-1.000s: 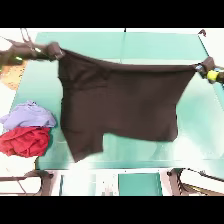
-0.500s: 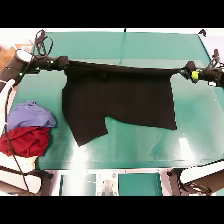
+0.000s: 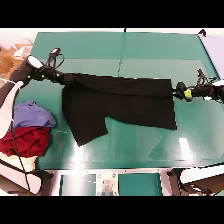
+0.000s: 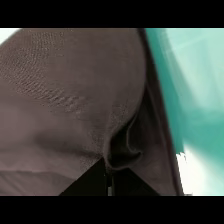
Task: Fold the shirts.
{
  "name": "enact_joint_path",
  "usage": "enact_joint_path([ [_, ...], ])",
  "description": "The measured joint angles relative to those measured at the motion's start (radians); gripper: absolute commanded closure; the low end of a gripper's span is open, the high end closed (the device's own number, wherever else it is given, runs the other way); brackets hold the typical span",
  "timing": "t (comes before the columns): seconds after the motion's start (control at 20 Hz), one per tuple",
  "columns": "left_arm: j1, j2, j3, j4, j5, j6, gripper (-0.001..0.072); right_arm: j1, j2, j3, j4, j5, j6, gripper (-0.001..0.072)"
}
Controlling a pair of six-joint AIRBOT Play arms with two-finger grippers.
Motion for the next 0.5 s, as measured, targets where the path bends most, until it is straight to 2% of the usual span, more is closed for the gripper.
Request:
enact_joint_path([
  [0.05,-0.001,-0.004,0.001,0.002,-0.018,-0.001,0.048,0.0,0.002,-0.005,-0.008,0.017,0.003,0.0481],
  [0.1,0.0,-0.006,0.008,0.004,-0.038,-0.005,0.0179,-0.001,0.006,-0.003,-0.015,0.039,0.003,0.0449],
  [0.15,0.003,-0.009,0.021,0.006,-0.073,-0.018,0.0143,-0.003,0.012,0.005,-0.021,0.067,0.003,0.0446],
  [0.3,0.041,-0.011,0.097,0.013,-0.228,-0.092,0.0147,-0.028,0.051,0.037,-0.102,0.162,0.048,0.0444],
  [0.35,0.059,-0.012,0.121,0.013,-0.298,-0.125,0.0196,-0.039,0.076,0.04,-0.143,0.195,0.076,0.0461],
  [0.45,0.101,-0.012,0.15,0.016,-0.451,-0.194,0.0194,-0.062,0.141,0.014,-0.229,0.246,0.13,0.0524],
  [0.5,0.114,-0.008,0.147,0.021,-0.52,-0.221,0.0194,-0.073,0.181,-0.017,-0.262,0.262,0.151,0.0524],
])
